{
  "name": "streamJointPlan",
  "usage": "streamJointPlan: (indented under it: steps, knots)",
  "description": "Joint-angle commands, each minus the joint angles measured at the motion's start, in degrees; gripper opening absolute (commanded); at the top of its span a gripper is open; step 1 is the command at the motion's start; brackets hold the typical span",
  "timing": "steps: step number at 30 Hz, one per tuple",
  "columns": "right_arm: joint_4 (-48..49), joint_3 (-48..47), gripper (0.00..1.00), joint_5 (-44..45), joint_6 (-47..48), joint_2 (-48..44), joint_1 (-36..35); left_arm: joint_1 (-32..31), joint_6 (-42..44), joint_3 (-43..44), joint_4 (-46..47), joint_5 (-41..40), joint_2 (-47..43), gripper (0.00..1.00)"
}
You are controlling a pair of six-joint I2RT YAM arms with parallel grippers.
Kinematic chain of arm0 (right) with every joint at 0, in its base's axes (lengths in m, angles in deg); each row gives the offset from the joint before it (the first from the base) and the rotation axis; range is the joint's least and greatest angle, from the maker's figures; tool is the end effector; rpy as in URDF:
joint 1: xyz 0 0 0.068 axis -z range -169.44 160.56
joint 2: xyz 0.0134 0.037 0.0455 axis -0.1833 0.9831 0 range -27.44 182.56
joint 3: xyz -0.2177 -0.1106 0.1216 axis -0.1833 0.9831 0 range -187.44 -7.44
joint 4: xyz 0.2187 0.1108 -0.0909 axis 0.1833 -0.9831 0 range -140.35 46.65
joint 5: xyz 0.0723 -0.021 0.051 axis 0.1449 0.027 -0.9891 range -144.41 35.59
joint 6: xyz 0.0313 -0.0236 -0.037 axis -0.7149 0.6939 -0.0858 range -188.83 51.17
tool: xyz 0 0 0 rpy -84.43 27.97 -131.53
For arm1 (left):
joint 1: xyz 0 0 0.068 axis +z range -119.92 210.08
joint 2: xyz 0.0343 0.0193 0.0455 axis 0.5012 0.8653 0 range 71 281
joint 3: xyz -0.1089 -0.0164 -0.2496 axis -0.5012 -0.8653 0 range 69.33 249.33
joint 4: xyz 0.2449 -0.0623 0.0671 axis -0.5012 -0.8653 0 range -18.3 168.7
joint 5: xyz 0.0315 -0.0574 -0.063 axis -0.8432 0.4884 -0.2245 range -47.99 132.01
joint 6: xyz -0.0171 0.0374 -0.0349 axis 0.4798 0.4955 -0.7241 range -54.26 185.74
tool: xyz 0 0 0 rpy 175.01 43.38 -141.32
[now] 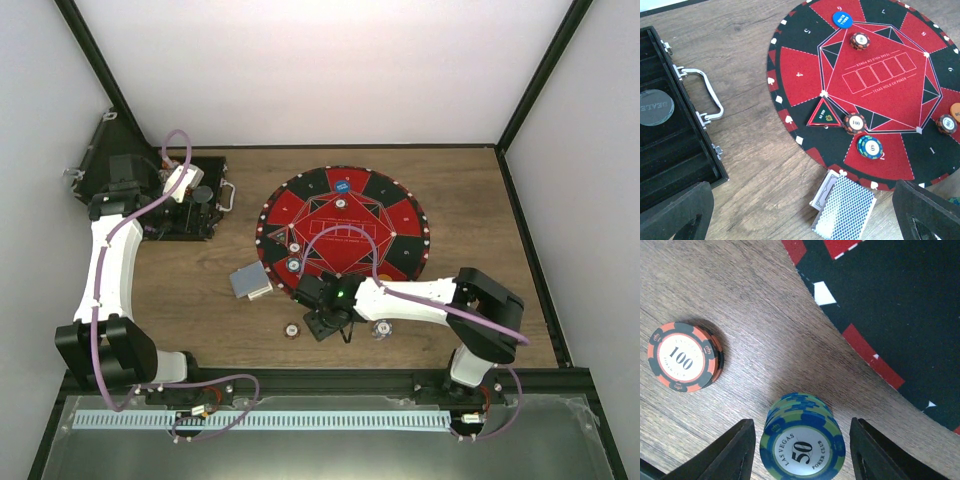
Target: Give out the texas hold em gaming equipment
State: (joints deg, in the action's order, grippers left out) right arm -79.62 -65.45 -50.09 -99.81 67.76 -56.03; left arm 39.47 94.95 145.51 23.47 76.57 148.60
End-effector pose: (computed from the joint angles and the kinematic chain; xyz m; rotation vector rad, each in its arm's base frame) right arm 0.1242 0.2802 0.1711 -0.8671 2.7518 0.2439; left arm 0.2662 0.0236 0.3390 0.6243 2.2930 -0.4605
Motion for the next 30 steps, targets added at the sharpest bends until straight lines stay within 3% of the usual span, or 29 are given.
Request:
streamJointPlan:
  steps: [1,4,14,22,30]
  knots:
    - [0.80,0.23,0.51,1.13,-0.58,0.40,-0.31,0.27,0.80,0.57,-0.33,0.16,-0.63,1.00]
    - [0.98,0.28,0.48,1.05,-0.54,0.47,-0.34,0.28,0.69,0.46,-0.15,-0.19,-0.71,1.00]
    - [1.02,0.34,0.54,0.43,-0.25,1.22,-0.39,0.21,0.61,0.57,-0.06,-0.20,-0.72,1.00]
    - [0.77,0.14,0.33,1.19,-0.61,0.05,-0.37,0.27,0.83,0.28,-0.06,-0.42,-0.79,1.00]
    - [0.58,0.62,0.23,1.34,-0.63,0.62,-0.29,0.28,0.72,0.28,-0.06,-0.60,-1.05,1.00]
